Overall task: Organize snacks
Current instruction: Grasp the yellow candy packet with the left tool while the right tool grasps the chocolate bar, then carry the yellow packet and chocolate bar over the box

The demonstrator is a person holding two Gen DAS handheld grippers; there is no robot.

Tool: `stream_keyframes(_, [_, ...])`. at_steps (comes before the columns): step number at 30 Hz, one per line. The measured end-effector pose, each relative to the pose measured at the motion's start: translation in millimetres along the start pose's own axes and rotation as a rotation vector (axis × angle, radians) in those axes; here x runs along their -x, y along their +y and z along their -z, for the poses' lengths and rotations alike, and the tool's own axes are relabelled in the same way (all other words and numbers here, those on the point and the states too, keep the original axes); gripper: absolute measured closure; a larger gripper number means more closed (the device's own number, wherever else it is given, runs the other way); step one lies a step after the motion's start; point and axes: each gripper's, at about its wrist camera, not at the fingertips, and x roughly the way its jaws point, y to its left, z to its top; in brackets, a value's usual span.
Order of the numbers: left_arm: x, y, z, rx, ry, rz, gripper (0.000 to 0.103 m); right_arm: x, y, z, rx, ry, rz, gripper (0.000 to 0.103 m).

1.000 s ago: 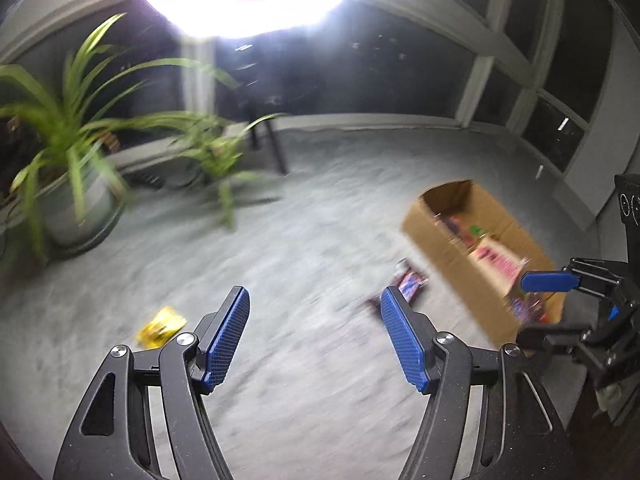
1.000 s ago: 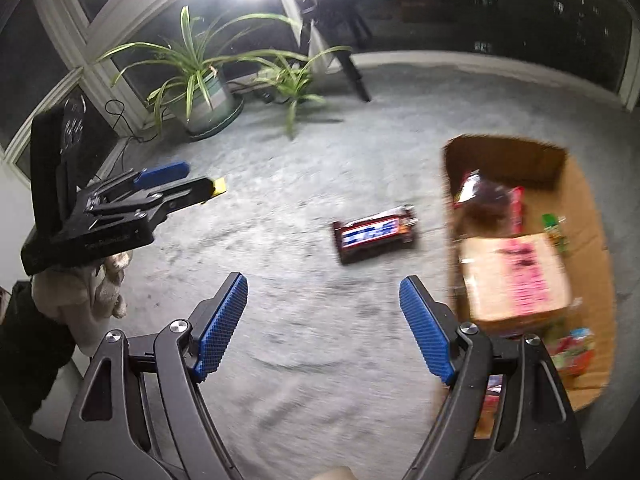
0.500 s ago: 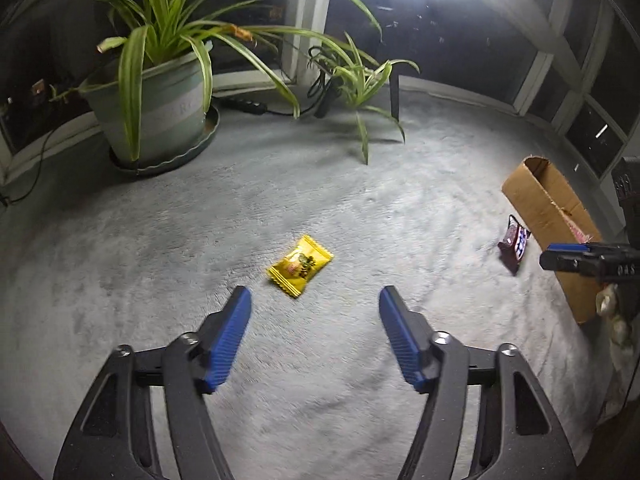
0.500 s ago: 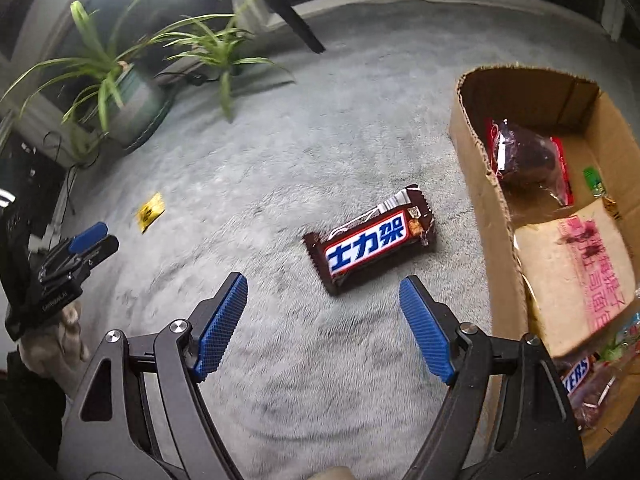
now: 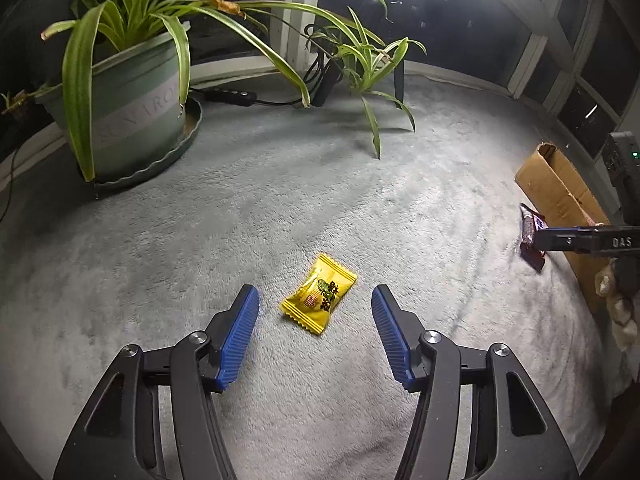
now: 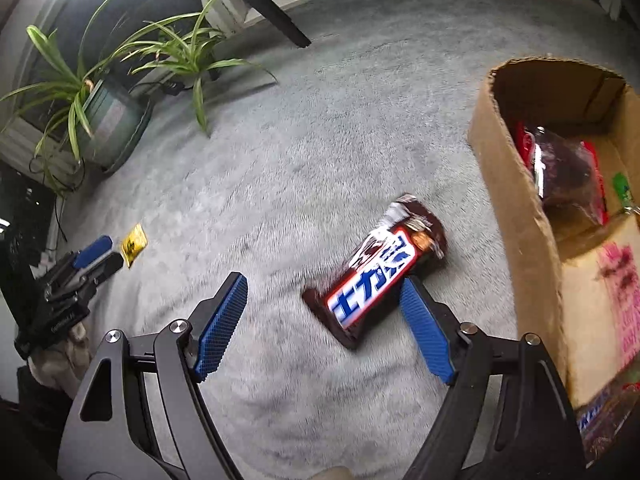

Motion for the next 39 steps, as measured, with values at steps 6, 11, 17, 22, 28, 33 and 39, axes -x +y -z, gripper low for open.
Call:
stream_keyframes(6, [-6.5, -0.5, -3.0, -0.013, 0.008, 0.008, 0.050, -12.6, 15.7, -11.3, 0.086, 0.017, 0.040, 0.024])
stream_keyframes(11, [-15.0, -6.1, -3.8, -0.056, 0.023, 0.013, 0.058, -17.7, 26.5, -14.3, 0.147, 0.031, 0.077, 0.030])
stream_keyframes(17, [-25.2, -12.5, -4.4, -0.113, 0.050, 0.011, 0.072, -18.2, 26.6, -15.8, 0.172, 0.048, 0.094, 0.038])
stream_keyframes(22, [-26.5, -18.8, -1.1, -0.162, 0.057, -0.004, 0.072, -18.3, 26.0, -14.4, 0.195, 0.053, 0.114, 0.043])
stream_keyframes(28, [-27.2, -18.7, -2.9, -0.155, 0.054, -0.034, 0.079, -16.8, 23.4, -15.7, 0.204, 0.046, 0.154, 0.068])
stream_keyframes(33, [-24.3, -20.3, -1.7, -0.143, 0.047, -0.045, 0.080, -13.6, 15.6, -15.5, 0.189, 0.043, 0.133, 0.073])
stream_keyframes(39, [-16.1, -21.6, 0.2, -0.125, 0.037, -0.045, 0.080, -7.6, 13.4, -12.8, 0.193, 0.025, 0.114, 0.073])
